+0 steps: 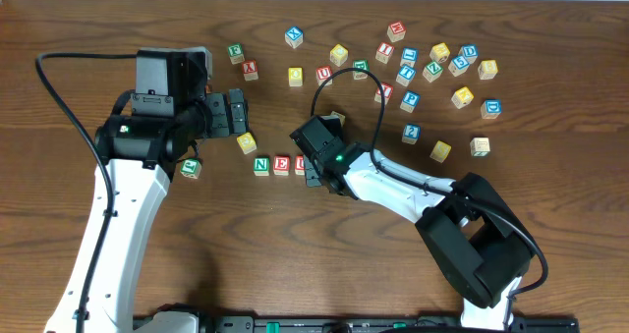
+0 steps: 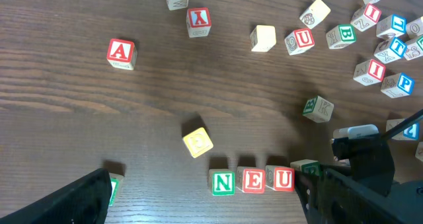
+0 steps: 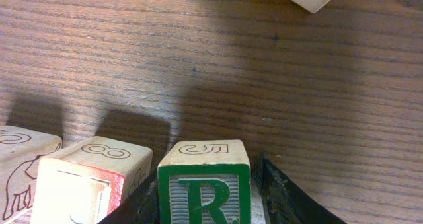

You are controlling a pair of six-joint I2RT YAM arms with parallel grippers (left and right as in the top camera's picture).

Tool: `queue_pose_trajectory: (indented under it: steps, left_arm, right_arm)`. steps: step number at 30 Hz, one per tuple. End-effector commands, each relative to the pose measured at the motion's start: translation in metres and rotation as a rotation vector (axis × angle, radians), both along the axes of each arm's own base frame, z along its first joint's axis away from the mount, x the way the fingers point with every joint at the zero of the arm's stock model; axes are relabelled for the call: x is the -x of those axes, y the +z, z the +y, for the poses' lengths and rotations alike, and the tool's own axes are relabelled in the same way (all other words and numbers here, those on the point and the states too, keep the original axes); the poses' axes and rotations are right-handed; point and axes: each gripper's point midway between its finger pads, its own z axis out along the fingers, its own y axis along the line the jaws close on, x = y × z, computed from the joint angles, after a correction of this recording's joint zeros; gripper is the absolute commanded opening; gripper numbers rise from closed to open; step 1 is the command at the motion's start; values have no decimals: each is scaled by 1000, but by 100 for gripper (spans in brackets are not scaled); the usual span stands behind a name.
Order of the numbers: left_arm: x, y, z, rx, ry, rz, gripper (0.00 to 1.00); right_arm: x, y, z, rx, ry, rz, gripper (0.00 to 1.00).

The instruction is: Spell out NEURIPS

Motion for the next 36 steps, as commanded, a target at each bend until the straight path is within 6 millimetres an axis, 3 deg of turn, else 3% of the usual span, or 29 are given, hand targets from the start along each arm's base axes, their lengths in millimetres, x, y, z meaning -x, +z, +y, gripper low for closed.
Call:
queue_pose_trajectory:
  steps: [1,15,36]
  left_arm:
    - [-2,12,-1,4,-6,-33,98]
    - [-3,13,-1,4,-6,-33,98]
    - [-2,12,-1,4,-6,-33,98]
  right_arm:
    - [14,-18,-8,23,-10,68,38]
    - [9,8,-4,-19,-9,23,38]
    - [9,8,-3,-17,-1,21,37]
